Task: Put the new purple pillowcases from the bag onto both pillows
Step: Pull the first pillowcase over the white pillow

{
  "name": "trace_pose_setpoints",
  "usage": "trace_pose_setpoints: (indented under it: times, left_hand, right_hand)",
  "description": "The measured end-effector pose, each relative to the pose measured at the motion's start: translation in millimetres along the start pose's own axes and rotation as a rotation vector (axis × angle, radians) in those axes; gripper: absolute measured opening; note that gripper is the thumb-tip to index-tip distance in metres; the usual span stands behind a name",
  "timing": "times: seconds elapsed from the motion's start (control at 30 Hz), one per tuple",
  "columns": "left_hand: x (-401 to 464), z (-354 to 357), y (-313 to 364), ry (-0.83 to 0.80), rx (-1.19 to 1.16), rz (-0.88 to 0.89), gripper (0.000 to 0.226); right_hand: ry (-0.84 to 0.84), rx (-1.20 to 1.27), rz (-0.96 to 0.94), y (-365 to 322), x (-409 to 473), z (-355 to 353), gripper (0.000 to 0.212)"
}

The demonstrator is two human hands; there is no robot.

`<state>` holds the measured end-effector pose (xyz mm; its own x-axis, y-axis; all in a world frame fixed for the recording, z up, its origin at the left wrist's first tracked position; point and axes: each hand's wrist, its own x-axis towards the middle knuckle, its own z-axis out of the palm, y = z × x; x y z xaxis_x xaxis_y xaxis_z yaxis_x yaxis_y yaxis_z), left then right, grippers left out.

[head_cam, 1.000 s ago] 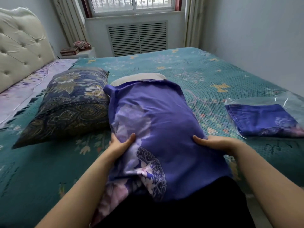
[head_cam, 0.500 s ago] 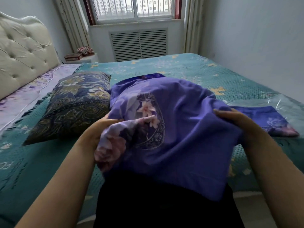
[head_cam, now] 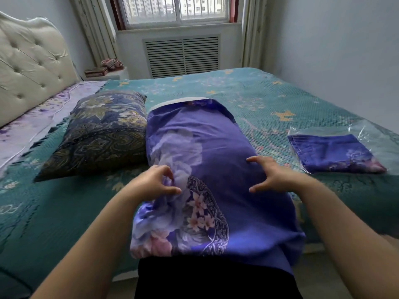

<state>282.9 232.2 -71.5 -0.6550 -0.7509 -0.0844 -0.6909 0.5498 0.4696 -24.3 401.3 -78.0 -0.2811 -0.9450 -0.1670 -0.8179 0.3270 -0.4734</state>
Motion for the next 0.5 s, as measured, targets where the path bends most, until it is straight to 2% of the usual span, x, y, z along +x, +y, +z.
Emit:
trace_pose_setpoints:
  times: [0.03,0.1,0.2,0.37,0.5]
  left_hand:
    - [-1.5,6.7,3.4,-0.023,0.140,-0.011,0.046]
    - [-3.7,18.7,4.1,0.047,0.308,-0.055,0.044]
    - [-5.1,24.2,1.8,0.141,0.263,-0.057,0.022]
    - [-10.2,6.3,5.0,0.206,0.135,-0.087,0.010]
    - [-11.2,-2.8,14.9,0.315,0.200,-0.062,0.002]
  right_hand:
    - [0.030,-0.059,0.034,0.7,0.6,8.5,0.084]
    - [0.188,-0.111,0.093,0.4,-1.7,19.9,0.061]
    - [0.354,-0.168,0.109,-0.6,-5.7,24.0,0.026]
    - [0.475,-0.109,0.069,-7.6,-9.7,11.4,0.013]
    - [0.554,0.059,0.057,-18.3,-3.2,2.5,0.008]
